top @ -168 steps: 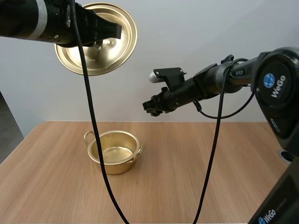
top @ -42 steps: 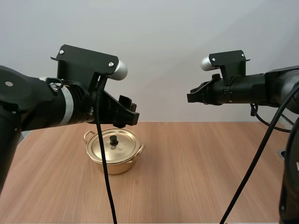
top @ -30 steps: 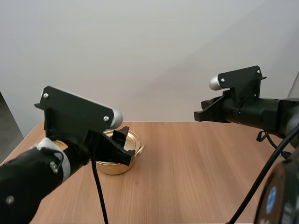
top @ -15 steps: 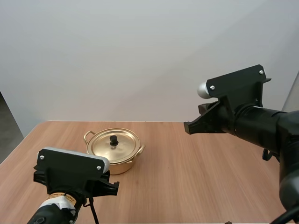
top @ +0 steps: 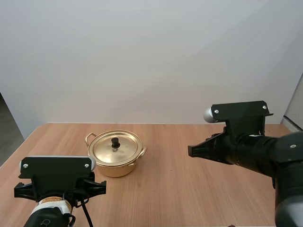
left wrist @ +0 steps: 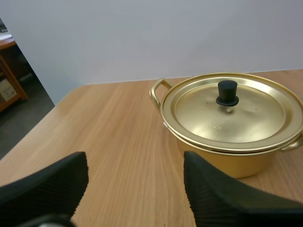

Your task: Open the pot, put the car inside, and close it

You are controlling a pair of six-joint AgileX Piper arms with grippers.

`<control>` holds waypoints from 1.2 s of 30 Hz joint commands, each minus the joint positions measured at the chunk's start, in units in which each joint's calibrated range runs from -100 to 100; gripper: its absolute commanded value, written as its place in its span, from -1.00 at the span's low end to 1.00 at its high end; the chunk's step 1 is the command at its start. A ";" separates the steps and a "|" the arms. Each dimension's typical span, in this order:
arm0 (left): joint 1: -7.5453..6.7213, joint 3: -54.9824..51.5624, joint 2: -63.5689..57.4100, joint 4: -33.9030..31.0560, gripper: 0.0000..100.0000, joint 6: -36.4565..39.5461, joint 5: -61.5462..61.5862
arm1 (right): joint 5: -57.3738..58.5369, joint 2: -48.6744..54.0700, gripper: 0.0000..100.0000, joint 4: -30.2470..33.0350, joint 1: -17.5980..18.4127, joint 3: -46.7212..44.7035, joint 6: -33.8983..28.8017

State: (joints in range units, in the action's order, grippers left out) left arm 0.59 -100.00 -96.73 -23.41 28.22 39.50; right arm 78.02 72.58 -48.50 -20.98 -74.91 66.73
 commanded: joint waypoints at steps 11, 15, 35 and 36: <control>0.04 0.00 0.38 0.51 -1.00 21.27 -1.64 | -79.18 18.02 -1.00 2.05 16.57 -20.68 -4.15; 0.04 0.00 0.38 0.51 -1.00 21.27 -1.64 | -79.32 20.57 -1.00 -0.96 16.57 -22.48 -4.15; -0.03 0.00 0.38 -4.24 -1.00 13.19 -18.64 | -46.13 27.42 -1.00 45.94 20.43 -25.09 -54.49; -0.03 0.00 0.38 -4.48 -1.00 12.32 -19.63 | -46.13 27.42 -1.00 46.07 20.74 -25.09 -54.49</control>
State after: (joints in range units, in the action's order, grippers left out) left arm 0.59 -100.00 -96.39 -26.51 43.05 27.87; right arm 27.88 100.00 -23.13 -0.53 -100.00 37.59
